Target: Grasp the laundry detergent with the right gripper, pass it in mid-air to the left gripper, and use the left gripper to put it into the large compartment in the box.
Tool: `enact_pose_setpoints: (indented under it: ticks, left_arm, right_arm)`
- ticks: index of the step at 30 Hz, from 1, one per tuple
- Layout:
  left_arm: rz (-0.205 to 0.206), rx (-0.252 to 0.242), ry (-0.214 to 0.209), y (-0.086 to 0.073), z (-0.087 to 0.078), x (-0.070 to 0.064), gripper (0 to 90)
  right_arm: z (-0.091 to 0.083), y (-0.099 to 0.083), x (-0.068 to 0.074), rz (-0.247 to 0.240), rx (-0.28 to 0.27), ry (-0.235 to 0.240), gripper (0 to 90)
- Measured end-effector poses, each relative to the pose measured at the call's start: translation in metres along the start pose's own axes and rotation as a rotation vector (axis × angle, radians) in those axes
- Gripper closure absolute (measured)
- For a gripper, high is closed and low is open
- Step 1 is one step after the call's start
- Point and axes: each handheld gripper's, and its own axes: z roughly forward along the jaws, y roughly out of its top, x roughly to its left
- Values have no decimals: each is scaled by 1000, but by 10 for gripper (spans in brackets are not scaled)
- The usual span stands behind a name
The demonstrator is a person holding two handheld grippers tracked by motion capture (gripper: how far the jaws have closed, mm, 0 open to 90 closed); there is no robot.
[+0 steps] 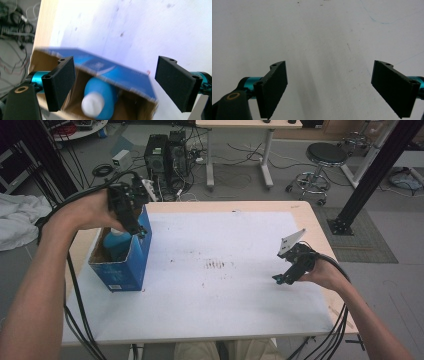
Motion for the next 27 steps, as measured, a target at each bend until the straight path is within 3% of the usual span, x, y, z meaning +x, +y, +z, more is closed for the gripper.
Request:
enact_pose_setpoints:
  ticks: [7, 14, 16, 21, 27]
  left_arm:
    - [76, -53, -33, 42, 5, -18, 167]
    - [140, -51, -46, 75, 31, -40, 167]
    - [143, -59, -51, 79, 37, -43, 167]
    - [151, -43, -91, 93, 70, -54, 167]
    - [139, -31, -131, 98, 102, -65, 167]
  right_arm:
    - [-5, 1, 0, 0, -1, -8, 128]
    - [-12, 6, -2, -2, -13, -28, 128]
    - [-13, 8, -1, -2, -14, -31, 128]
    - [-18, 15, 0, -20, -13, -47, 128]
    - [-17, 18, -2, -21, -11, -48, 128]
